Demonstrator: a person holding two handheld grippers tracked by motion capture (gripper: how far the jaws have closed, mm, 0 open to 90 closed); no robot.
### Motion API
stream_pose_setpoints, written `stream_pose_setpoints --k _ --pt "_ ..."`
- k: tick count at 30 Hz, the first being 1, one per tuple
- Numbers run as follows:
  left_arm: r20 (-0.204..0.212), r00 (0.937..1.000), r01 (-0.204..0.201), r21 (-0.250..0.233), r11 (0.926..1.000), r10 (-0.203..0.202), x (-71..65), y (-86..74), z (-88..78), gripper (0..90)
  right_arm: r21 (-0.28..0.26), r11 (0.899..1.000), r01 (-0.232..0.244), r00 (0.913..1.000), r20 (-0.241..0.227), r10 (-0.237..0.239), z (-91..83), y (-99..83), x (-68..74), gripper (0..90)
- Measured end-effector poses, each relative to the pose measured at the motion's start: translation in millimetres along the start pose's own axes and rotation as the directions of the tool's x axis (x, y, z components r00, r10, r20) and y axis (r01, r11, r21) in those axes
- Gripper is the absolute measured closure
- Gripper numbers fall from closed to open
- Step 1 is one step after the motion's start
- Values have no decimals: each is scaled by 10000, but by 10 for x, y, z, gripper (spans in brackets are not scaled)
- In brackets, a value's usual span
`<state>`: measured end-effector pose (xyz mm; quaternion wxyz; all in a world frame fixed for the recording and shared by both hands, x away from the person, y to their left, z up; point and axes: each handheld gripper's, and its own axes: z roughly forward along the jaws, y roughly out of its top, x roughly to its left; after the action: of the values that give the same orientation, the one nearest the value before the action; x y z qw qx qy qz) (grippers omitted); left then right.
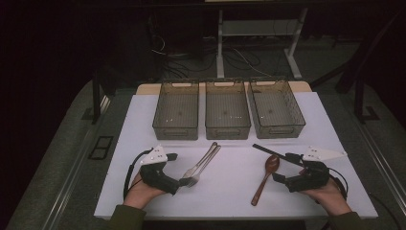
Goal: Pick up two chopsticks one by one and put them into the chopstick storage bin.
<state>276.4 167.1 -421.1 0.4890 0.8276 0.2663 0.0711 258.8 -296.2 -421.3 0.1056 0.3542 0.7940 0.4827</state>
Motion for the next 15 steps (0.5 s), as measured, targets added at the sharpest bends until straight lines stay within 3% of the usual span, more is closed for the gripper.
stream_pose_setpoints --k 8,15 --pt "88 10000 25 -12 10000 -25 -8 -6 -3 0 19 10000 38 9996 -280 -37 -52 23 8 45" --pt "108 9999 -2 -57 10000 2 -5 -12 -10 0 46 10000 44 9997 -234 -43 -94 56 21 45"
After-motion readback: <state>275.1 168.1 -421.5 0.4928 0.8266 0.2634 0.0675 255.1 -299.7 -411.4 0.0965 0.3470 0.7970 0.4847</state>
